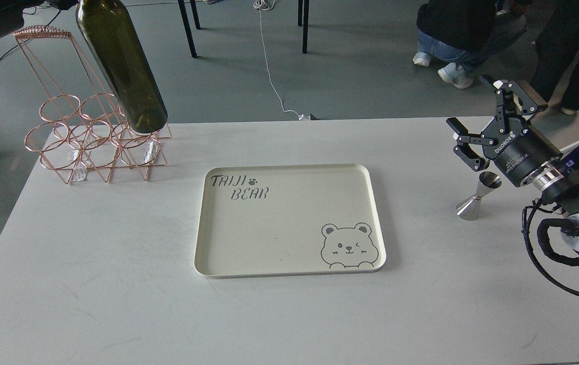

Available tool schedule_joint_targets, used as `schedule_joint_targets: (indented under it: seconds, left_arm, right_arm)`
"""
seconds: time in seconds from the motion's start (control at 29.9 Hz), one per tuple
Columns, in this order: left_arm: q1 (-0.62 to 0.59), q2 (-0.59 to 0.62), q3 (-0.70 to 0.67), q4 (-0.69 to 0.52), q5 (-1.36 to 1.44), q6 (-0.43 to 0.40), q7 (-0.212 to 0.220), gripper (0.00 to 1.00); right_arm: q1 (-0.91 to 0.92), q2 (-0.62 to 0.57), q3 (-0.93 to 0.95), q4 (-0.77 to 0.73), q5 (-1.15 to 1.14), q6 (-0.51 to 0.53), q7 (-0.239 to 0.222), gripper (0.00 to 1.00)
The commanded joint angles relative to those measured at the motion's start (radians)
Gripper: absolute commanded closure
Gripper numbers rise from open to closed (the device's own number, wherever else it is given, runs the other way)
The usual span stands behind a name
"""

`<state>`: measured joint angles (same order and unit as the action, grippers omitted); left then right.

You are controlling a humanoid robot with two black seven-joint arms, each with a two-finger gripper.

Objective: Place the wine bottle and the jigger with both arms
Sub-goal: 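Lift the wine bottle with the left gripper over the copper rack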

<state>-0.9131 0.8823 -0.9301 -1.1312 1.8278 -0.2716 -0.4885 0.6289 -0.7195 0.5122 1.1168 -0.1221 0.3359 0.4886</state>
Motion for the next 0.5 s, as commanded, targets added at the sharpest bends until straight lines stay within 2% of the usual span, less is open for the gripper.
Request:
schedule_joint_targets:
  seconds: [0.0,0.23,0.47]
  left_arm:
    - [-0.010,0.003,0.057,0.039,0.001,0.017,0.000,0.85]
    - [-0.087,-0.017,0.189,0.134,-0.013,0.103,0.000,0.85]
    - [-0.101,-0.052,0.195,0.200,-0.012,0.109,0.000,0.85]
  right_arm:
    - [0.000,0.000,0.000,0.000,-0.002,0.000,0.000,0.04]
    - [-0.001,0.000,0.000,0.000,-0.002,0.000,0.000,0.04]
    - [-0.008,0.000,0.000,0.001,-0.002,0.000,0.000,0.04]
